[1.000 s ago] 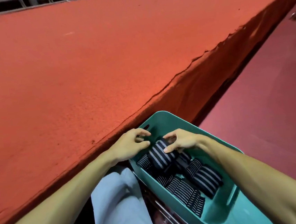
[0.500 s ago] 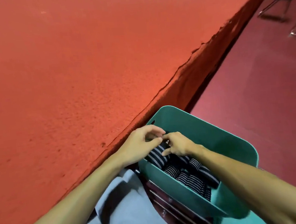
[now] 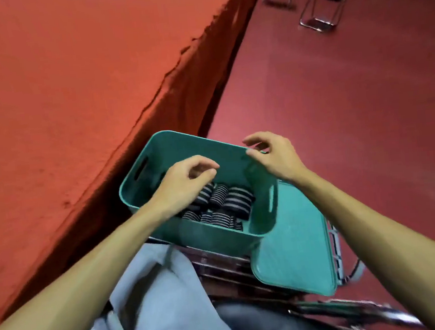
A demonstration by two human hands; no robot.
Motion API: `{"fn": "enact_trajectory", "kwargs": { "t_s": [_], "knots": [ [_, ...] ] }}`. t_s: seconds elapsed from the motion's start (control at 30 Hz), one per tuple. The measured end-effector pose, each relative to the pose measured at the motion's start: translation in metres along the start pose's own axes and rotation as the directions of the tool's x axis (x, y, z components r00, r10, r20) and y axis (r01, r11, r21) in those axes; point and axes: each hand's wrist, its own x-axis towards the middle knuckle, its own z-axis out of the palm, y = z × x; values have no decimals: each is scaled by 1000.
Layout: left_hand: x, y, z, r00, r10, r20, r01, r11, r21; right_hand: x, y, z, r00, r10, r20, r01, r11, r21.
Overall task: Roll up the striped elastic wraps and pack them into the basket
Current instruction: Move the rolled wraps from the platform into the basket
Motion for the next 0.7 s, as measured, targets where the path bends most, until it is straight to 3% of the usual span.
{"fn": "enact_trajectory", "kwargs": {
  "t_s": [0.13, 0.23, 0.33, 0.47, 0.57, 0.7],
  "knots": [
    [-31, 40, 63, 995, 99, 2, -99, 994, -38, -78, 59, -47, 965, 220, -142, -219, 975, 25],
    [-58, 51, 106, 979, 203, 16, -203, 979, -17, -124, 93, -50, 936, 346, -72, -347, 938, -5],
    [-88, 40, 145, 958, 229, 170, -245, 966, 82, -158, 117, -34, 895, 440, 72, -438, 898, -45],
    [-109, -7, 186, 918, -178, 354, 71, 953, 294, -181, 134, -9, 833, 469, 294, -442, 883, -155],
    [-106, -38, 211, 831, -485, 273, 362, 843, 398, -188, 142, 3, 802, 462, 378, -416, 887, -200],
    [-92, -72, 235, 682, -718, 138, 672, 690, 269, -189, 152, 13, 766, 458, 451, -384, 888, -252]
  ]
}}
